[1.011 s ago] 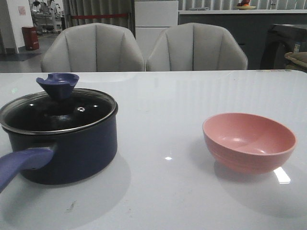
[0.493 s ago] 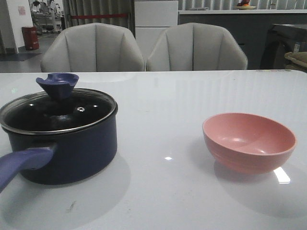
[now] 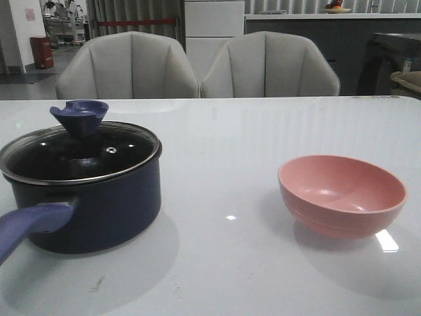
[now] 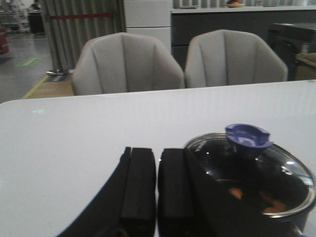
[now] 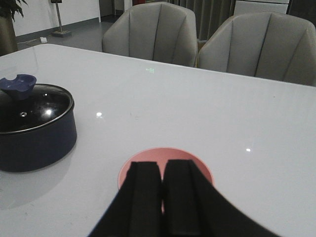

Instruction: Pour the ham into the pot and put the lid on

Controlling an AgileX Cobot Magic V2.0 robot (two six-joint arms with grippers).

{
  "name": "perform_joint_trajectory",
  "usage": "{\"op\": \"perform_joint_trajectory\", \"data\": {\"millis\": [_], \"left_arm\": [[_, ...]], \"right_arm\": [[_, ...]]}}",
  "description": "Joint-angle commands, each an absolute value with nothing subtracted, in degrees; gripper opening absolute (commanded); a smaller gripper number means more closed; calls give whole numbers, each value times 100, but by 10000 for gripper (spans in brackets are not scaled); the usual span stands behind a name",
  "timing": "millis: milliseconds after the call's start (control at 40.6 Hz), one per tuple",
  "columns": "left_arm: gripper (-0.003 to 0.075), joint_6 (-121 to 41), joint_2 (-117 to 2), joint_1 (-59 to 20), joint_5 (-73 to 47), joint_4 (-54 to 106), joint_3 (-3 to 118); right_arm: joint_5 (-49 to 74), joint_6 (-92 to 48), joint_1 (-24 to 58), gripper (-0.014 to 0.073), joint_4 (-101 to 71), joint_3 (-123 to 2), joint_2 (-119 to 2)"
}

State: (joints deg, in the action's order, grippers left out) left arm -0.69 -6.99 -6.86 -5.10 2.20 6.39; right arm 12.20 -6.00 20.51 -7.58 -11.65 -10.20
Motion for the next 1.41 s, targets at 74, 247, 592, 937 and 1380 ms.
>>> {"op": "perform_joint_trajectory", "data": {"millis": [74,247,592,937,1380], "left_arm": [[124,275,-381,-220,176,192,286],[124,275,-60,-207,441,109,-82],[124,288,108,-207,418,135,-215],[124,288,108,-207,418,135,-215],[124,288,108,-207,418,135,-215]], "right_arm": [[738,-643,2060,162,-769,-1334,-1079],[738,-643,2060,162,-769,-1334,-1079],[738,-643,2060,162,-769,-1334,-1079],[738,-643,2060,162,-769,-1334,-1079],[738,-643,2060,162,-769,-1334,-1079]]}}
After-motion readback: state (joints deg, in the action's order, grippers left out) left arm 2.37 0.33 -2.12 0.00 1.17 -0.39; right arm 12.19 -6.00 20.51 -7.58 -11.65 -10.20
